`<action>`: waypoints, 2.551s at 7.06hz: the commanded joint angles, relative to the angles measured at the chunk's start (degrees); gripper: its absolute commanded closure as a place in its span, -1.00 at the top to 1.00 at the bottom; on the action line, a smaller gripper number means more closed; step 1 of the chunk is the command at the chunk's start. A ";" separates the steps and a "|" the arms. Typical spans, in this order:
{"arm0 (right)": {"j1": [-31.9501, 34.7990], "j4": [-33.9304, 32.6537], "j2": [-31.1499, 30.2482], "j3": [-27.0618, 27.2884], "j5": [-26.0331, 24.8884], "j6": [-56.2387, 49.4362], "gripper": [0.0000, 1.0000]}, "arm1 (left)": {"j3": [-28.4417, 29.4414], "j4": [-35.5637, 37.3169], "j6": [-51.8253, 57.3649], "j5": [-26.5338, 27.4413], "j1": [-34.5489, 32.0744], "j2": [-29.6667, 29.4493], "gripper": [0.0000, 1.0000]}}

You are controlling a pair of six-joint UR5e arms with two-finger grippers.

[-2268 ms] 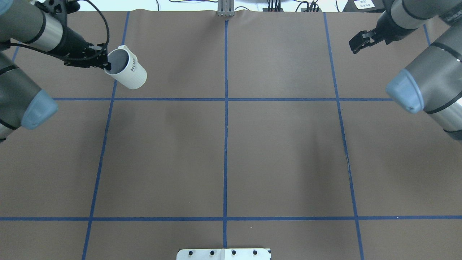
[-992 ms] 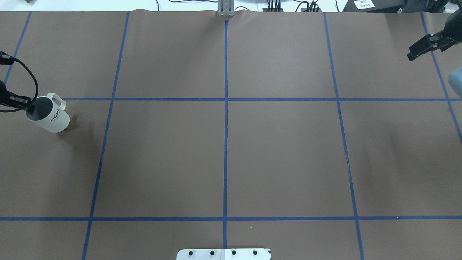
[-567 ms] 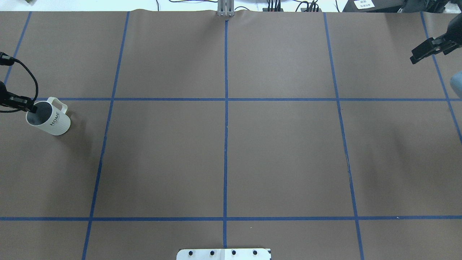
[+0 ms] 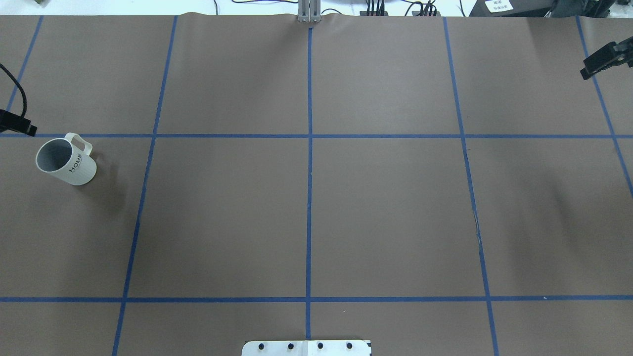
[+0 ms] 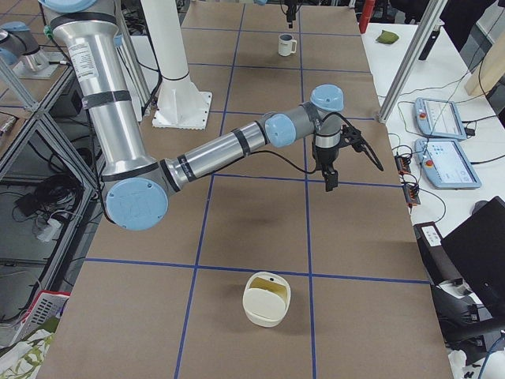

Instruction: Left arm hands cup to right arm to dump lemon

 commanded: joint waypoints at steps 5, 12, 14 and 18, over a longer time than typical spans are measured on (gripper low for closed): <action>13.43 -20.62 -0.35 -2.43 6.38 -16.68 1.00 | 1.75 17.99 27.74 -3.43 -18.98 4.75 1.00; 13.71 -11.58 -9.67 -9.12 6.47 -22.97 1.00 | -1.23 24.23 27.39 -6.60 -20.40 6.18 1.00; 13.62 -5.90 -12.03 -8.42 6.38 -23.06 1.00 | -1.50 24.23 27.21 -10.26 -20.40 6.44 1.00; 13.62 -3.67 -13.45 -8.15 6.38 -23.06 1.00 | -1.50 24.15 27.74 -9.67 -20.40 6.35 1.00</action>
